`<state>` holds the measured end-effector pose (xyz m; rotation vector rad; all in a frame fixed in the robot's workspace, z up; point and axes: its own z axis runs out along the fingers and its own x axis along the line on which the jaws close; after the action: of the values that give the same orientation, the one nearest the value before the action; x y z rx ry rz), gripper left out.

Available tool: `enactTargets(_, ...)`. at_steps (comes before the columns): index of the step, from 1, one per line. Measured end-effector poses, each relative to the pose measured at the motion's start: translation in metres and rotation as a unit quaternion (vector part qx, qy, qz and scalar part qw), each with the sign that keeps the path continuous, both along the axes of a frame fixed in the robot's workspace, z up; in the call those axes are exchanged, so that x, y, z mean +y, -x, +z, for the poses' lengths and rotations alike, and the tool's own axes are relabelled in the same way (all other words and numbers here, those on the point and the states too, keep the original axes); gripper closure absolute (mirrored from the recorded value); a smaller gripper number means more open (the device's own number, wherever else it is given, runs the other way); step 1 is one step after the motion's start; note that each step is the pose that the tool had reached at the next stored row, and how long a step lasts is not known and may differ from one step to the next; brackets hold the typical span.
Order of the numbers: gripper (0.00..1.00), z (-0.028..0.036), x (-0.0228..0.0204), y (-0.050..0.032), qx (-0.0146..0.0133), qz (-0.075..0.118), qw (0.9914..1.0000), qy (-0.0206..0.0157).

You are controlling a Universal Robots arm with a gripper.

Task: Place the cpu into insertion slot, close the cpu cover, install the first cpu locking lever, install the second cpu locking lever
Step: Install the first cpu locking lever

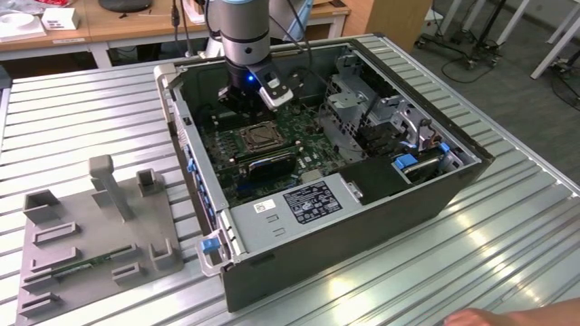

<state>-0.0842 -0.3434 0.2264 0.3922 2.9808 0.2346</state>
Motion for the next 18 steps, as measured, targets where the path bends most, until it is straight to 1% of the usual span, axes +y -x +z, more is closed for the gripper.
enactTargets(3, 0.89, 0.0000, 0.0000, 0.0000, 0.0000, 0.000, 1.00000, 0.0001)
enactTargets(4, 0.89, 0.0000, 0.0000, 0.0000, 0.0004, 0.000, 1.00000, 0.0004)
enactTargets(5, 0.89, 0.0001, 0.0000, -0.0002, 0.0019, 0.000, 1.00000, 0.0011)
enactTargets(8, 0.89, 0.0000, 0.0000, -0.0007, 0.0113, 0.001, 0.99992, 0.0048)
enactTargets(9, 0.89, 0.0000, 0.0000, -0.0007, 0.0134, 0.002, 0.99990, 0.0053)
enactTargets(10, 0.89, 0.0000, -0.0001, -0.0007, 0.0144, 0.002, 0.99988, 0.0055)
enactTargets(14, 0.89, 0.0001, 0.0000, -0.0009, 0.0158, 0.002, 0.99986, 0.0055)
enactTargets(18, 0.89, 0.0000, 0.0000, -0.0009, 0.0161, 0.002, 0.99985, 0.0055)
